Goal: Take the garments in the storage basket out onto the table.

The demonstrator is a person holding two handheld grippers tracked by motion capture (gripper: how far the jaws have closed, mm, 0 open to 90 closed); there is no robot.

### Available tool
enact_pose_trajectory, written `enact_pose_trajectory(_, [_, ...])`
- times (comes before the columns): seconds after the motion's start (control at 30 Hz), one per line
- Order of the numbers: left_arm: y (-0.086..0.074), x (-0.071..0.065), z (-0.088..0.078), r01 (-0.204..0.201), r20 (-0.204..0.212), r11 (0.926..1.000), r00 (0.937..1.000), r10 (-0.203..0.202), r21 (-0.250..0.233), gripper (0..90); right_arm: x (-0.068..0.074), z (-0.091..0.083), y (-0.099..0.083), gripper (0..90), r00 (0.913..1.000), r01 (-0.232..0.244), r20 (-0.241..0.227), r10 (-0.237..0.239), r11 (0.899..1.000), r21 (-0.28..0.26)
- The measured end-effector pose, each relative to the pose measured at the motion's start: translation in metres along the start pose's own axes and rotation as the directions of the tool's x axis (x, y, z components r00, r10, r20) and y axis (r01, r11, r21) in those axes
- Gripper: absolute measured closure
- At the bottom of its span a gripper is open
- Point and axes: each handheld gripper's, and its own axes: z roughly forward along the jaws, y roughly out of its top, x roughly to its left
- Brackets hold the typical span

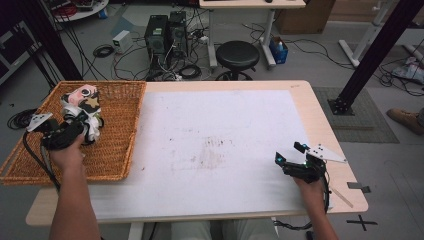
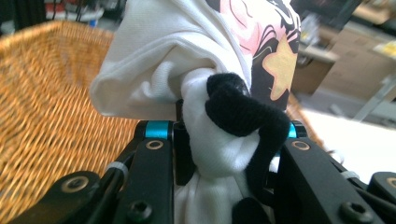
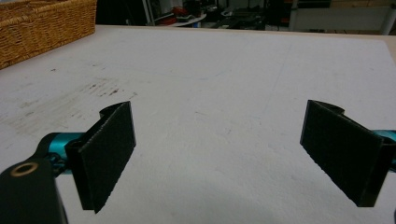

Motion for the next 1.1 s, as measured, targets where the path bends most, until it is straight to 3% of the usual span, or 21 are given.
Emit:
enact_pose_trajectory(0.13, [0.006,-0.003,-0.007,0.009,0.047,0.9983,0.9989,-0.006,-0.057,69.5,0.0,0.0,0.0,9.9,1.0,-0.004,-0.002,0.004,1.0,0.001])
enact_pose_trajectory(0.3, [0.017,-0.006,-0.015,0.033,0.076,0.9925,0.9968,-0.024,-0.118,69.5,0.0,0.0,0.0,9.9,1.0,0.001,-0.002,-0.001,1.0,0.0])
enact_pose_trajectory(0.5, [0.034,-0.011,-0.026,0.005,0.119,0.9851,0.9928,0.016,-0.172,69.5,0.0,-0.001,0.0,9.9,1.0,0.002,-0.003,-0.002,1.0,-0.006])
enact_pose_trajectory(0.7, [0.046,-0.02,-0.034,-0.023,0.194,0.975,0.9788,0.067,-0.221,69.4,0.0,-0.001,0.0,9.9,1.0,0.001,-0.003,-0.001,1.0,-0.009])
enact_pose_trajectory(0.8, [0.049,-0.028,-0.038,-0.045,0.24,0.9694,0.9653,0.104,-0.241,69.4,0.0,-0.001,0.0,9.9,1.0,0.002,-0.004,-0.002,1.0,-0.008])
enact_pose_trajectory(0.9, [0.051,-0.039,-0.041,-0.054,0.296,0.9636,0.9459,0.134,-0.262,69.3,0.0,-0.001,0.0,9.9,1.0,0.003,-0.005,-0.003,1.0,-0.008])
enact_pose_trajectory(1.0, [0.054,-0.053,-0.044,-0.063,0.359,0.9568,0.918,0.167,-0.284,69.2,0.0,-0.001,0.0,9.9,1.0,0.006,-0.006,-0.006,1.0,-0.009])
enact_pose_trajectory(1.1, [0.059,-0.069,-0.045,-0.081,0.418,0.9486,0.8836,0.211,-0.306,69.1,0.0,-0.001,0.0,9.9,1.0,0.004,-0.007,-0.004,1.0,-0.005])
